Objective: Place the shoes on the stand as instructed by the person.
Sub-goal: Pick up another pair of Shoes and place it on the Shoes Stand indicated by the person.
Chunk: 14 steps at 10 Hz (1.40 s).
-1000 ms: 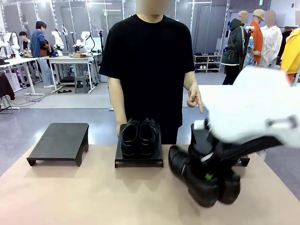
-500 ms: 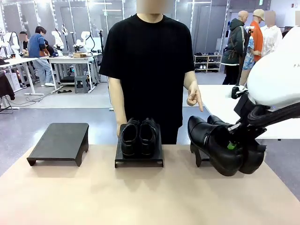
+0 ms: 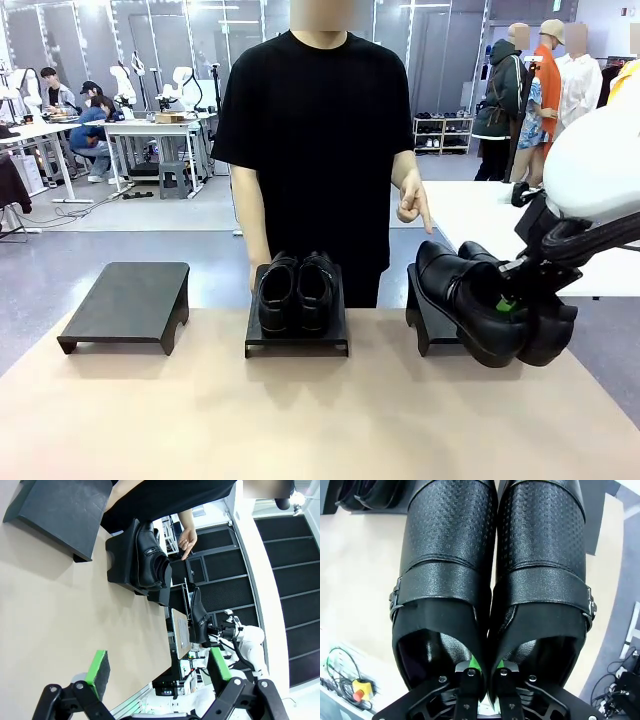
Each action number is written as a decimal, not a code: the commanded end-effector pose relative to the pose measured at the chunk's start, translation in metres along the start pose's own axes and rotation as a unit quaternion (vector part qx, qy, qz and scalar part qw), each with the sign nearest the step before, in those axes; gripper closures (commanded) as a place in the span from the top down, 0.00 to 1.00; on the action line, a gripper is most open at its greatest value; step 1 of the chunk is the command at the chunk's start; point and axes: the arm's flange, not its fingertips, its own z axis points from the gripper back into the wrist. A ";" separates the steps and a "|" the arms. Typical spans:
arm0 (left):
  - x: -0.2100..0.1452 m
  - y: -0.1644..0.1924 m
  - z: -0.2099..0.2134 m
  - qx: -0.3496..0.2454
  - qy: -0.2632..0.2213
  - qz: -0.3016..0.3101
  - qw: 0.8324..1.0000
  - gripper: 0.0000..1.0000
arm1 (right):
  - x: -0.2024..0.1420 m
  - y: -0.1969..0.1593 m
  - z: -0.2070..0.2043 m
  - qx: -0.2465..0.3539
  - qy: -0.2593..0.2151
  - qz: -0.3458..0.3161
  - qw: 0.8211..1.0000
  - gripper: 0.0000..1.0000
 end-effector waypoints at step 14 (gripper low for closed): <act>0.002 -0.006 0.000 -0.009 -0.004 0.007 1.000 1.00 | 0.129 -0.057 -0.072 -0.065 -0.114 -0.065 0.989 0.08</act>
